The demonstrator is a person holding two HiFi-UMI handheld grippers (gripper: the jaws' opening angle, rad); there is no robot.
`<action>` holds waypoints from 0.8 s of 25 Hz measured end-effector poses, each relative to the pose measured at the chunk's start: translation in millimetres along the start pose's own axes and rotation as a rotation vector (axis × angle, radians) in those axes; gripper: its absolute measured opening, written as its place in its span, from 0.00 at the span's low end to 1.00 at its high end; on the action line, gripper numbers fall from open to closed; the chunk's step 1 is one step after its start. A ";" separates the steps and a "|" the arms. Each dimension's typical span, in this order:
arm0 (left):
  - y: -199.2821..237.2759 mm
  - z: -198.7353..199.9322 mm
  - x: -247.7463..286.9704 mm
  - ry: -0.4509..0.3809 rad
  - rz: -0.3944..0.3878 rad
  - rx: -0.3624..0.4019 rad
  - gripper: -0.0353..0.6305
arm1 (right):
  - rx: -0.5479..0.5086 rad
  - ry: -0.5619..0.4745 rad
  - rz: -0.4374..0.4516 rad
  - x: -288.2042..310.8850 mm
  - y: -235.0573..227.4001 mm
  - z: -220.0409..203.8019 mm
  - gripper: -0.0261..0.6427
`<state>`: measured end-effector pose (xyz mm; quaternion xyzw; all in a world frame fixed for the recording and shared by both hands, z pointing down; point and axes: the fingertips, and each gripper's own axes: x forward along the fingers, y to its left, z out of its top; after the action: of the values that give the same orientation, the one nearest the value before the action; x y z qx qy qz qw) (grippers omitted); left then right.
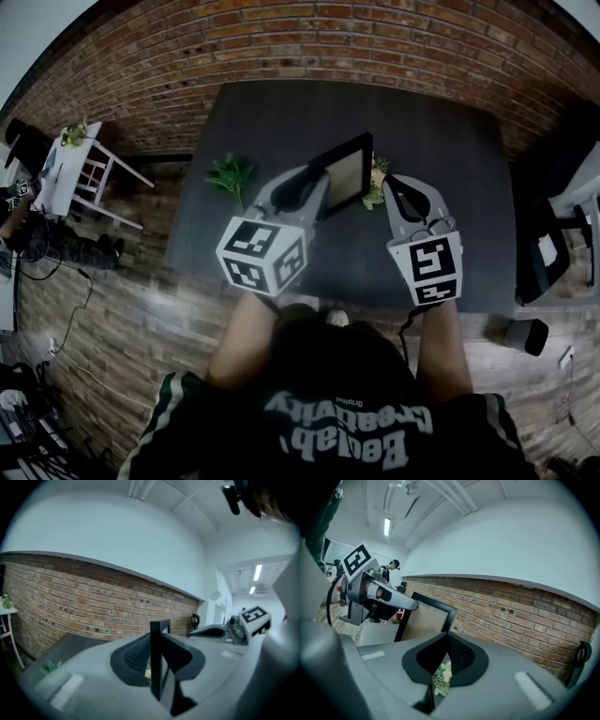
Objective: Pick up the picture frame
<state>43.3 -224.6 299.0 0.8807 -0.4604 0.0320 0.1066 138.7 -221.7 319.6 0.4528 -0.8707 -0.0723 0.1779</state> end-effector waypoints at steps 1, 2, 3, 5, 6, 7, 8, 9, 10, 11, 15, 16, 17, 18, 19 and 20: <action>-0.5 0.1 0.5 0.000 0.001 0.000 0.16 | 0.000 -0.001 -0.001 -0.5 -1.1 -0.1 0.05; -1.0 0.2 0.8 -0.001 0.001 -0.001 0.16 | -0.001 -0.002 -0.002 -1.1 -2.1 -0.2 0.05; -1.6 0.3 1.0 -0.001 0.002 -0.002 0.16 | -0.003 -0.002 -0.002 -1.7 -2.8 -0.2 0.05; -2.3 0.3 1.0 -0.001 0.001 -0.003 0.16 | -0.007 -0.003 0.000 -2.3 -2.7 0.2 0.05; -2.3 0.2 0.8 -0.001 0.001 -0.004 0.16 | -0.008 -0.003 0.001 -2.3 -2.1 0.3 0.05; -2.1 0.0 0.6 -0.001 0.001 -0.004 0.16 | -0.009 -0.003 0.001 -2.2 -1.5 0.3 0.05; -1.9 -0.4 0.5 -0.001 0.000 -0.004 0.16 | -0.009 -0.003 0.001 -2.2 -1.2 0.2 0.05; -1.7 -0.9 0.6 -0.001 0.000 -0.004 0.16 | -0.008 -0.004 -0.001 -2.3 -1.3 -0.2 0.05; -1.7 -1.4 0.8 -0.001 0.001 -0.005 0.16 | -0.006 -0.005 -0.004 -2.5 -1.7 -0.8 0.05; -1.8 -1.9 1.1 -0.002 0.001 -0.005 0.16 | -0.006 -0.004 -0.005 -2.6 -2.1 -1.6 0.05; -1.8 -3.2 1.8 0.001 -0.003 -0.010 0.16 | -0.029 0.025 0.017 -0.3 2.5 -6.7 0.05; -1.6 -3.7 1.7 0.002 -0.004 -0.011 0.16 | -0.032 0.030 0.024 0.4 4.2 -7.2 0.05; -1.3 -4.2 1.6 0.003 -0.005 -0.012 0.16 | -0.034 0.031 0.030 1.1 5.7 -7.1 0.05; -0.7 -4.7 1.4 0.004 -0.004 -0.013 0.16 | -0.037 0.030 0.034 1.9 7.1 -6.6 0.05; 0.2 -5.0 1.2 0.005 -0.003 -0.015 0.16 | -0.040 0.029 0.038 2.9 8.4 -6.3 0.05; 1.3 -5.3 1.0 0.005 -0.002 -0.017 0.16 | -0.043 0.030 0.042 3.9 9.6 -6.2 0.05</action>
<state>43.0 -224.9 304.6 0.8801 -0.4597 0.0301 0.1150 131.6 -219.2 329.1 0.4314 -0.8756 -0.0805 0.2021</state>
